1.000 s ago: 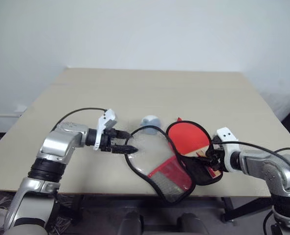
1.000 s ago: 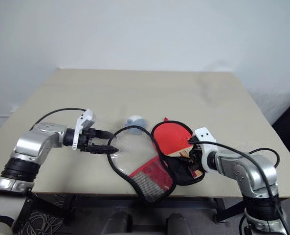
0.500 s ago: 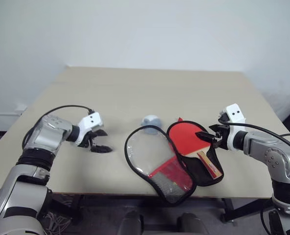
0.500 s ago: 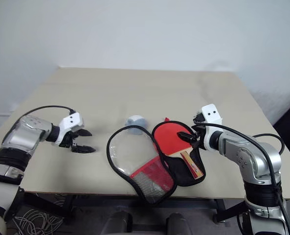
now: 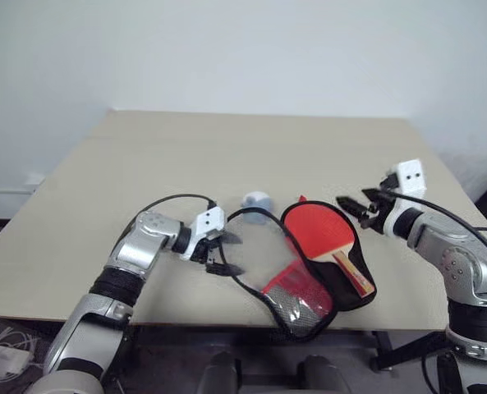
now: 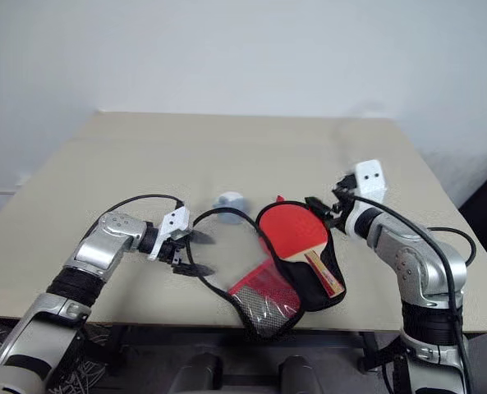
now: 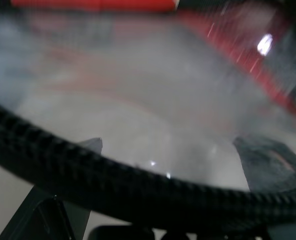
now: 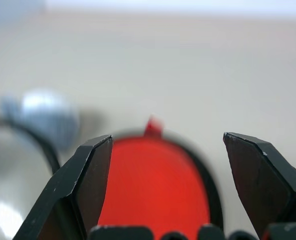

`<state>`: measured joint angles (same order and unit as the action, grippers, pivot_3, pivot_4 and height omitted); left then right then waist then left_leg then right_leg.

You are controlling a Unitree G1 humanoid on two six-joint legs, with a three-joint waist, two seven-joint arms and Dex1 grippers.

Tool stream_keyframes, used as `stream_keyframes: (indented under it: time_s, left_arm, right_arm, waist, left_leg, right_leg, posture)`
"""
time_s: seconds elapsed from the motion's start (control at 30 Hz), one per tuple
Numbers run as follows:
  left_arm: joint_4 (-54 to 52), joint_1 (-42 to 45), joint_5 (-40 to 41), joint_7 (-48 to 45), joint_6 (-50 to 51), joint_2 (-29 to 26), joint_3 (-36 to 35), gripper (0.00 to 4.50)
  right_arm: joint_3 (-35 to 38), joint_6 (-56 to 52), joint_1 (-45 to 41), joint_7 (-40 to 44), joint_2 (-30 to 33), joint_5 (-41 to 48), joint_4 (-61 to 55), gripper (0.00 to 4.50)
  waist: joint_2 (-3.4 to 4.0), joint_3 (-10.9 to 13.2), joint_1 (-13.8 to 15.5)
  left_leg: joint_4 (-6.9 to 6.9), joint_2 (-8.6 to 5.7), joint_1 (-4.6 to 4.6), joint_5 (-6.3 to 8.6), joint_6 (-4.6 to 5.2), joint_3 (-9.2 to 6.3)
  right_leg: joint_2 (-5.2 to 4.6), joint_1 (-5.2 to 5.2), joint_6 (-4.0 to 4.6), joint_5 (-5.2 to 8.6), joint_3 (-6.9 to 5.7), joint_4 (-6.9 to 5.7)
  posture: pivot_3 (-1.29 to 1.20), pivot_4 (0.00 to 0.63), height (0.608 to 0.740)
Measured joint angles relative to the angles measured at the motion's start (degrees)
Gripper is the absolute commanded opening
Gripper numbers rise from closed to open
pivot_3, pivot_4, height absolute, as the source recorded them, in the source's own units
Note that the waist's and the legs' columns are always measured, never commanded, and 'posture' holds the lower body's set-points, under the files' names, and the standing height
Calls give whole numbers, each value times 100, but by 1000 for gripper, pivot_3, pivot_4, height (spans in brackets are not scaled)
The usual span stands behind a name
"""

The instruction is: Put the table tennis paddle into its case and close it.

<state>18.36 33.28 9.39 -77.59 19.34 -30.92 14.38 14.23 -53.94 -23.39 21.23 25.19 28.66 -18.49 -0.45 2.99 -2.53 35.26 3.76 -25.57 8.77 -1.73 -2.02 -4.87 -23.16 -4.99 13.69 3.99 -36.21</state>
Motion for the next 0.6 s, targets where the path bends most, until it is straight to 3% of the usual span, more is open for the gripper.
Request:
stream_keyframes:
  time_s: [0.33, 0.6]
  left_arm:
    - [-343, 244, 326, 1186, 1033, 1152, -243, 4500]
    - [-174, 345, 279, 2172, 1138, 1954, -254, 4500]
  right_arm:
    - [810, 680, -361, -192, -406, 712, -82, 3841]
    - [770, 822, -365, -278, -532, 949, -6, 3841]
  waist:
    - [4, -1, -19]
    - [7, -3, -26]
  left_leg:
    - [6, -2, 11, -6, 9, -3]
    - [10, -5, 14, -6, 9, -5]
  right_leg:
    - [1, 19, -8, -5, 1, -1]
    - [1, 23, -9, -5, 2, 0]
  posture:
    - [0, 0, 740]
    - [0, 0, 740]
